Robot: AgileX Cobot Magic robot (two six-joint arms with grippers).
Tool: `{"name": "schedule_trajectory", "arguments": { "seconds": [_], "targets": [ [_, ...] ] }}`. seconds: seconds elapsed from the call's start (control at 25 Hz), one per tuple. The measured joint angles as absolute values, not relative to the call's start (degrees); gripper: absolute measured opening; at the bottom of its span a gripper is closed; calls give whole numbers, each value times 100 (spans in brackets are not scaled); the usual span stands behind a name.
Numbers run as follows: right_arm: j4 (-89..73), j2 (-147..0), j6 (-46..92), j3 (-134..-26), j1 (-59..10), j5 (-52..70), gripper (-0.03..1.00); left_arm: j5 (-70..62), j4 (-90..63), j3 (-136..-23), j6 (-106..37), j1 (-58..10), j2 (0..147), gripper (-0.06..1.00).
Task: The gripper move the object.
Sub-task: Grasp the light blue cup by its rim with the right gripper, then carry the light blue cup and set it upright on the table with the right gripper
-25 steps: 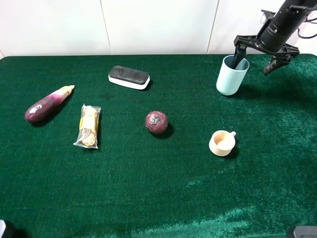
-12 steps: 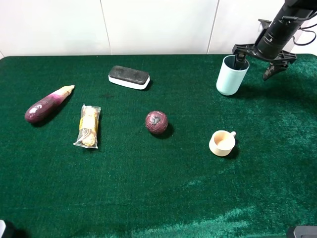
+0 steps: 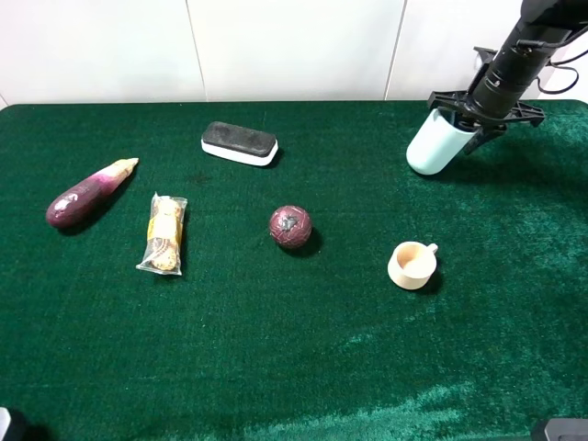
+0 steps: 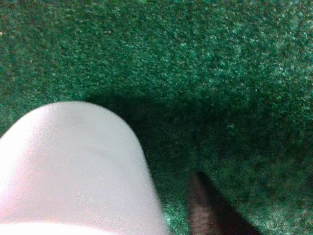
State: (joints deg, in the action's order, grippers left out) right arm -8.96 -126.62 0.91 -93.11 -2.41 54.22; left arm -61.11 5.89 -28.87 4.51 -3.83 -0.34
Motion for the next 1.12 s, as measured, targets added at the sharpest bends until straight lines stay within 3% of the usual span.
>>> {"name": "schedule_trajectory", "arguments": {
  "seconds": [0.04, 0.72, 1.12],
  "targets": [
    [-959, -12662, 85, -9324, -241, 5438, 2, -6111, 589, -2887, 451, -383, -34, 98],
    [-898, -12510, 74, -9328, -251, 5522, 2, -6111, 589, -2887, 451, -383, -34, 98],
    [-897, -12396, 74, -10080, -251, 6445, 2, -6111, 589, -2887, 451, -383, -34, 98]
  ]
}}
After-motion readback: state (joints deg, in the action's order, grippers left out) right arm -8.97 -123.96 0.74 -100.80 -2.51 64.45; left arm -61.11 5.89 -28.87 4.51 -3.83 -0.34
